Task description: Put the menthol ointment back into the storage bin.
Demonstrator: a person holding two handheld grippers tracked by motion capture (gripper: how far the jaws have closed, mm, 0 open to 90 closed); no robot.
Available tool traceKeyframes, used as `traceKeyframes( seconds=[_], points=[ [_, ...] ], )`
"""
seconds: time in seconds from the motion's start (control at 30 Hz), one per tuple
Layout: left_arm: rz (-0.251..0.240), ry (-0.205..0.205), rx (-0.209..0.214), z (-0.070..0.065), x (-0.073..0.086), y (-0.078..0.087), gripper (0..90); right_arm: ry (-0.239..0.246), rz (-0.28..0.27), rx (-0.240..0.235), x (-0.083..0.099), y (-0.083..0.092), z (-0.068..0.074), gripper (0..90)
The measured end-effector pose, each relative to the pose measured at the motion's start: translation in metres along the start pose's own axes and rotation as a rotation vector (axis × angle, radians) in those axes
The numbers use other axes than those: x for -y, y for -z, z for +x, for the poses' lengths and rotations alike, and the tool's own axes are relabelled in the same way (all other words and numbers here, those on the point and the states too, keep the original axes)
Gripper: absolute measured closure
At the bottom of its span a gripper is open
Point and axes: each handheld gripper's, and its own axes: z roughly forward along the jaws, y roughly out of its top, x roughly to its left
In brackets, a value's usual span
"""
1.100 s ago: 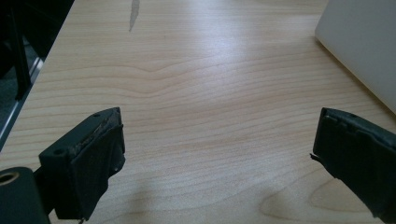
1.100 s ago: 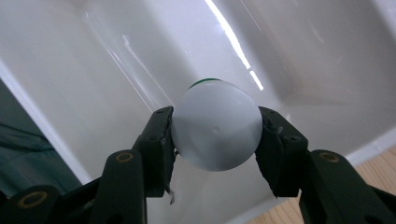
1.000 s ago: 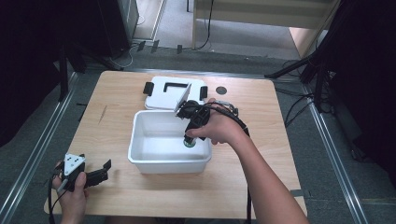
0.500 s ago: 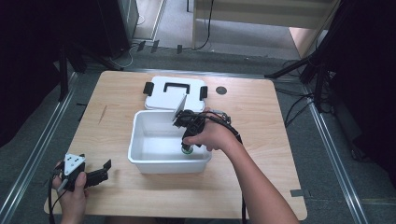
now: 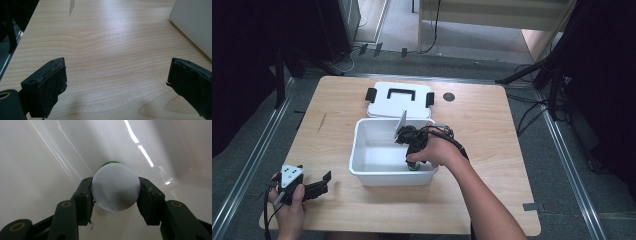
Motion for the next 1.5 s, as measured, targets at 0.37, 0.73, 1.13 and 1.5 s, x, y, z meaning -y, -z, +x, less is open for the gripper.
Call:
traceKeyframes(
  seconds=[0.37,0.73,1.13,1.5],
  points=[
    [0.001,0.000,0.000,0.000,0.000,0.000,3.0,0.021,0.022,0.025,-0.001,-0.005,0.004,50.6],
    [0.001,-0.001,-0.001,0.000,0.000,0.000,3.0,0.037,-0.016,0.045,0.001,0.003,0.005,43.4],
    [0.001,-0.002,-0.001,0.000,0.000,0.000,3.0,0.018,-0.097,0.067,0.007,0.045,0.010,31.5],
    [0.004,-0.002,-0.001,0.000,0.000,0.000,3.0,-0.011,-0.181,0.089,0.026,0.091,0.006,26.7]
  ],
)
